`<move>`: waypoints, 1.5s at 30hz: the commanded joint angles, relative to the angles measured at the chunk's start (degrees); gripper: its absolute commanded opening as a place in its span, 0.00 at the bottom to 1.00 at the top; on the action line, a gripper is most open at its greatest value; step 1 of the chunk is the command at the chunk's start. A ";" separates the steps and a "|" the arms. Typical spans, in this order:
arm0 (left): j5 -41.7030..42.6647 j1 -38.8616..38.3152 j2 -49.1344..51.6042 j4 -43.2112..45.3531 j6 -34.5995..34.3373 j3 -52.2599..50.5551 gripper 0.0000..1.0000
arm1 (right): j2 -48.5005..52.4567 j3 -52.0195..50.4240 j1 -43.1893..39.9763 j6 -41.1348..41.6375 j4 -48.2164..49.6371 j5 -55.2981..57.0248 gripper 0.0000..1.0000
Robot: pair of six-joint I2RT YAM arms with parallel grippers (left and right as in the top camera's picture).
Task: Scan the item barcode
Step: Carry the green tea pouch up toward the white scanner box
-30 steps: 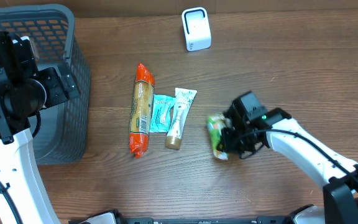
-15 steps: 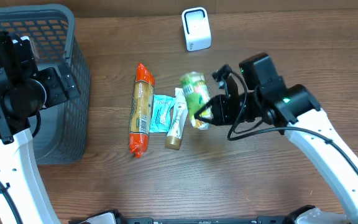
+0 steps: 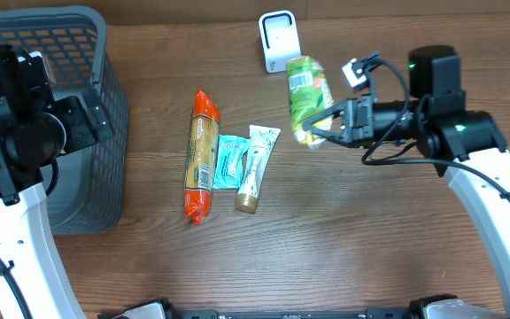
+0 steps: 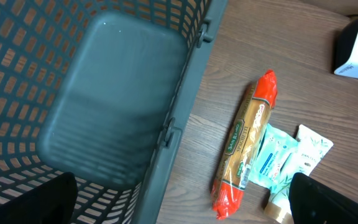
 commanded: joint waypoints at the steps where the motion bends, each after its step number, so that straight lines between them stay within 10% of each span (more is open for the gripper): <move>1: 0.46 0.09 0.15 0.26 -0.42 -0.17 1.00 | -2.14 2.38 -1.14 0.26 2.86 -9.68 0.04; 18: 0.46 0.09 0.15 0.26 -0.42 -0.17 1.00 | -2.14 2.12 -1.14 3.78 8.92 -10.01 0.04; 37: 0.46 0.07 0.17 0.24 -0.42 -0.20 1.00 | -2.14 2.12 -1.14 -30.53 -33.35 -8.70 0.04; 45: 0.46 0.07 0.17 0.26 -0.42 -0.17 1.00 | -3.61 4.96 -0.59 -22.14 -30.69 24.22 0.04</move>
